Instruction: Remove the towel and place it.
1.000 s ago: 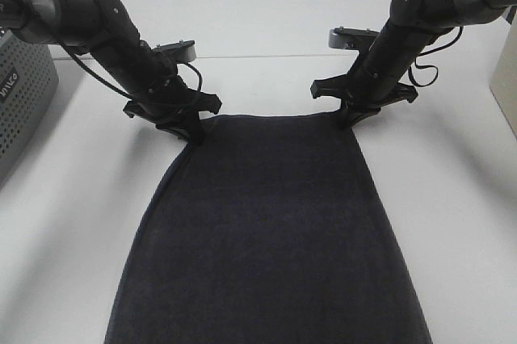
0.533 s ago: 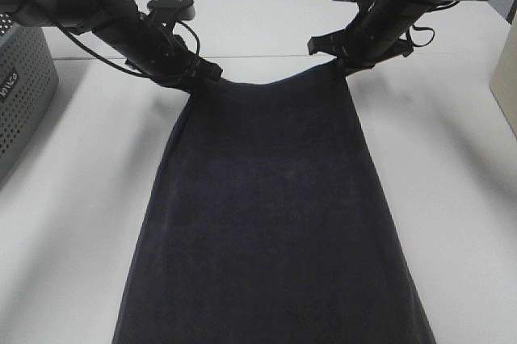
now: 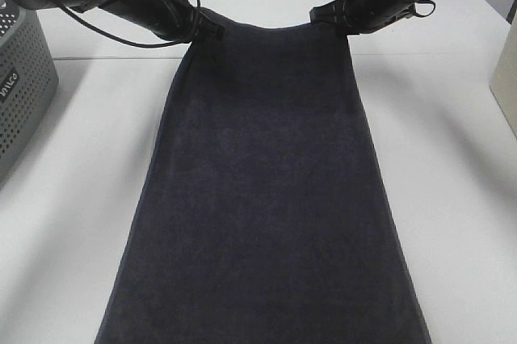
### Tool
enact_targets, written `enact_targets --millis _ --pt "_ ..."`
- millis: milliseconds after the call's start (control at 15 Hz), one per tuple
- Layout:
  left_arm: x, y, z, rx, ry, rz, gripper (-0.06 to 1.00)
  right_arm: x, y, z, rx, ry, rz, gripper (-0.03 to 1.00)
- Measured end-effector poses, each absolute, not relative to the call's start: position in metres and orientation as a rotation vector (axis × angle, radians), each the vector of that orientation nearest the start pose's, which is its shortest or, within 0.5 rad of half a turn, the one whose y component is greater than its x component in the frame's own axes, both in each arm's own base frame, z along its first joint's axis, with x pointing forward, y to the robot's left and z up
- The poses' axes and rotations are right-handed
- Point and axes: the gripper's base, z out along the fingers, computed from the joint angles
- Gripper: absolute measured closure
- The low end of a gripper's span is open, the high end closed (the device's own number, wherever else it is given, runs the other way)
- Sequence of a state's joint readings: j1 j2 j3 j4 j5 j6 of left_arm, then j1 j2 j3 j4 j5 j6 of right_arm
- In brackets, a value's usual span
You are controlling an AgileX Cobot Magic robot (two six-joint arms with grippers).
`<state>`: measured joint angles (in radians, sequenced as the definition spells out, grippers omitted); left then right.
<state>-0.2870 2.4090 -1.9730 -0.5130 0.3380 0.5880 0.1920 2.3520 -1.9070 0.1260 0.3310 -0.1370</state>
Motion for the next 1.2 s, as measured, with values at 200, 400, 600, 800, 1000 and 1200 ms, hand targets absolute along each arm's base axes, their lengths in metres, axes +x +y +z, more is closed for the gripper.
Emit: enact_targets --millis 200,400,600,800,1000,1200 --pt "0.529 -0.168 0.163 0.479 2.109 -0.248 0.93 0.532 0.106 0.176 -0.251 2.177 0.130 0.95" --pt "0.533 -0.167 0.159 0.451 2.073 -0.221 0.93 0.536 0.106 0.170 -0.260 2.148 0.113 0.95" --pt "0.535 -0.166 0.153 0.453 2.066 -0.201 0.93 0.538 0.106 0.152 -0.261 2.166 0.110 0.95" --pt "0.537 -0.165 0.140 0.450 2.071 -0.188 0.93 0.540 0.107 0.142 -0.258 2.162 0.108 0.95" --pt "0.541 -0.164 0.127 0.422 2.048 -0.158 0.93 0.543 0.107 0.128 -0.254 2.151 0.104 0.95" --pt "0.543 -0.162 0.118 0.407 2.037 -0.139 0.93 0.544 0.107 0.122 -0.250 2.133 0.102 0.95"
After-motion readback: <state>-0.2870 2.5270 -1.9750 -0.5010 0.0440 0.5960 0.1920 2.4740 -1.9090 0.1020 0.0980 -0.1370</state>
